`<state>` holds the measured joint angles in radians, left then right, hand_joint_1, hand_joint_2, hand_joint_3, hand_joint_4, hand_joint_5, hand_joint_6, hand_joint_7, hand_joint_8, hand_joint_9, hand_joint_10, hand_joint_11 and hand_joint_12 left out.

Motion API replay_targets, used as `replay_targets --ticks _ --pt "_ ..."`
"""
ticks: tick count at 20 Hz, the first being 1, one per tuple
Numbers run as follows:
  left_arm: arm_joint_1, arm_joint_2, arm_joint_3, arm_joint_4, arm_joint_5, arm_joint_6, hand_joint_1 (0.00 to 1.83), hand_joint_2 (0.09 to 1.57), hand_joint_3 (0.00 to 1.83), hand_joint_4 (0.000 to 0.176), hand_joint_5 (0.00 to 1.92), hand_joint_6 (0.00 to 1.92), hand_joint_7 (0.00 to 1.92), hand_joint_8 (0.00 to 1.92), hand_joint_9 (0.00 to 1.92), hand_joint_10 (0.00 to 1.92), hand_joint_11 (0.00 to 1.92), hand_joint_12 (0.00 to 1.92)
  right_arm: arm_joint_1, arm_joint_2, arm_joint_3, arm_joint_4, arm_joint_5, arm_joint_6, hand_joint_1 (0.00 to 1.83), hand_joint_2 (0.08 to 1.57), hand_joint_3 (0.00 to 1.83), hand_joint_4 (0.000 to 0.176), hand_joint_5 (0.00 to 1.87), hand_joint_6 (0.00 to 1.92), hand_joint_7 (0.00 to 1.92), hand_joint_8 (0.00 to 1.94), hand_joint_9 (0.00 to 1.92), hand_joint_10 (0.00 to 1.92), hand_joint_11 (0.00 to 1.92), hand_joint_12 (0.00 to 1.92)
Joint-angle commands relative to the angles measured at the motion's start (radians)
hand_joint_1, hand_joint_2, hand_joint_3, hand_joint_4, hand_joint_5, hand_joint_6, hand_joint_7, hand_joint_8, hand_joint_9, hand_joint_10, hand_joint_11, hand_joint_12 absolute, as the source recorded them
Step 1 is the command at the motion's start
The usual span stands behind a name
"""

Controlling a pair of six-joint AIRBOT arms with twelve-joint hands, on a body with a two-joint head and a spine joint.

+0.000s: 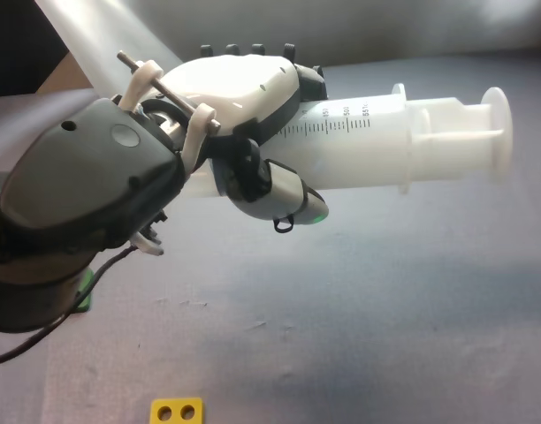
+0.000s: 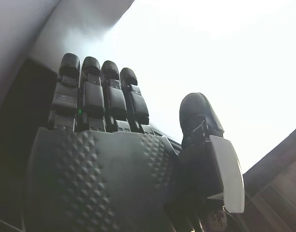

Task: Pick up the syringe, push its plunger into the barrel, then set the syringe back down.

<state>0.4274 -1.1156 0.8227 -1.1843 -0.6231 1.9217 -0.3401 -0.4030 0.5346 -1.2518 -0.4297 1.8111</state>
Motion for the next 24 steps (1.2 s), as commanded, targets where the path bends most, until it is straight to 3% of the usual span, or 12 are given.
replay_targets --ticks 1,9,10,12,16,20,24 --pt "-0.024 -0.008 0.001 0.061 -0.055 -0.005 1.33 1.26 0.0 0.0 0.63 1.28 0.75 1.55 0.63 1.56 0.45 1.46 0.011 -0.011 -0.002 -0.04 0.022 0.008 0.0 1.35 0.0 0.0 0.1 0.0 0.09 0.0 0.09 0.0 0.0 0.22" --pt "-0.048 -0.029 -0.003 0.025 -0.062 0.031 1.33 1.26 0.0 0.0 0.62 1.31 0.75 1.56 0.64 1.55 0.46 1.44 0.039 -0.144 0.035 -0.027 0.023 0.002 0.0 1.35 0.0 0.0 0.06 0.0 0.06 0.0 0.05 0.0 0.0 0.13" --pt "-0.048 -0.029 -0.002 0.025 -0.062 0.032 1.33 1.26 0.0 0.0 0.62 1.31 0.75 1.55 0.64 1.56 0.46 1.45 0.049 -0.157 0.034 -0.024 0.023 0.001 0.0 1.34 0.0 0.0 0.09 0.01 0.09 0.0 0.07 0.01 0.0 0.2" --pt "-0.048 -0.029 0.001 0.025 -0.062 0.031 1.33 1.26 0.0 0.0 0.63 1.31 0.75 1.56 0.63 1.57 0.45 1.46 0.067 -0.178 0.031 -0.024 0.023 0.001 0.0 1.34 0.0 0.0 0.1 0.01 0.11 0.0 0.09 0.01 0.0 0.26" --pt "-0.05 -0.029 0.006 0.025 -0.062 0.031 1.33 1.27 0.0 0.0 0.58 1.34 0.75 1.56 0.63 1.56 0.46 1.46 0.087 -0.216 0.028 -0.024 -0.001 0.001 0.0 1.34 0.0 0.0 0.07 0.01 0.07 0.0 0.05 0.0 0.0 0.12" --pt "-0.051 -0.028 0.008 0.025 -0.059 0.031 1.33 1.27 0.0 0.0 0.59 1.31 0.74 1.58 0.62 1.59 0.46 1.47 0.092 -0.242 0.005 -0.024 -0.028 0.001 0.0 1.33 0.0 0.0 0.09 0.01 0.09 0.0 0.07 0.01 0.0 0.22" --pt "-0.051 -0.028 0.008 0.025 -0.057 0.031 1.33 1.27 0.0 0.0 0.6 1.31 0.73 1.6 0.63 1.57 0.48 1.45 0.093 -0.29 0.005 -0.024 -0.074 0.002 0.0 1.32 0.0 0.0 0.08 0.0 0.07 0.0 0.06 0.0 0.0 0.18"
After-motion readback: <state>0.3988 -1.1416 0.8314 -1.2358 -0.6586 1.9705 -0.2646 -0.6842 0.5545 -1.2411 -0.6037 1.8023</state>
